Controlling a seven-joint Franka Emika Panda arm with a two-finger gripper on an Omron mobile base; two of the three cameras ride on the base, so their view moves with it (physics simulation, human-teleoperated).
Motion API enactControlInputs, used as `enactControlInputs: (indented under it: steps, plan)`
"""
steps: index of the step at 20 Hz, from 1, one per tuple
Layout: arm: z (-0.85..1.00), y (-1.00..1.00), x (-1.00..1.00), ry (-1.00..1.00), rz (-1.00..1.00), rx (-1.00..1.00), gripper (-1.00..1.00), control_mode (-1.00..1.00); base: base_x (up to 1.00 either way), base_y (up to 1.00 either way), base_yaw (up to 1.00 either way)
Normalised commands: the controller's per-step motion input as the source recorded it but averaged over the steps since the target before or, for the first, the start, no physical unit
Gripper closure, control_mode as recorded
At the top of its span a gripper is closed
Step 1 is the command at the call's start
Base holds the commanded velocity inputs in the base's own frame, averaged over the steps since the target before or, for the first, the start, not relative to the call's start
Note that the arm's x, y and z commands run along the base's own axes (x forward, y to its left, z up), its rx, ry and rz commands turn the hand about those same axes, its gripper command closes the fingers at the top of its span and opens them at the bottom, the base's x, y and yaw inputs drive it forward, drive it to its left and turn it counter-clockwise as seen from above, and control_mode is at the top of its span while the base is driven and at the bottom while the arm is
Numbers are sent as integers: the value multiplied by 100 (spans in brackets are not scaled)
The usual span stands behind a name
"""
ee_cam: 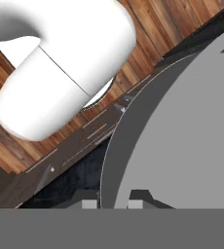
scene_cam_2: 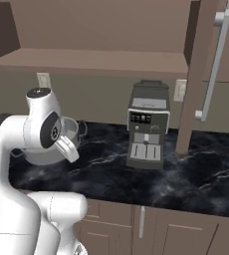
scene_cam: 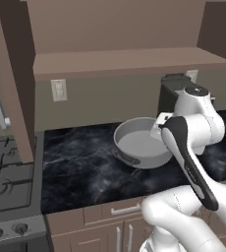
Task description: Pick the kettle from the cabinet and place it on a stove burner. Then pick the pot from the counter and place it on another stove burner. Finally, turn both burners on.
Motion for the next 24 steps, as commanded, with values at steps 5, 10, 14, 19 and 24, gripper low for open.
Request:
enactControlInputs:
  steps: [5,10,14,19,24]
  plan:
    - [0,0,0,0,0,0,100,100,-64,0,-1]
    - [0,0,0,0,0,0,100,100,-65,0,0]
    - [0,0,0,0,0,0,100,100,-68,18,0]
    - [0,0,0,0,0,0,100,100,-59,37,0]
    - [0,0,0,0,0,0,100,100,-51,42,0]
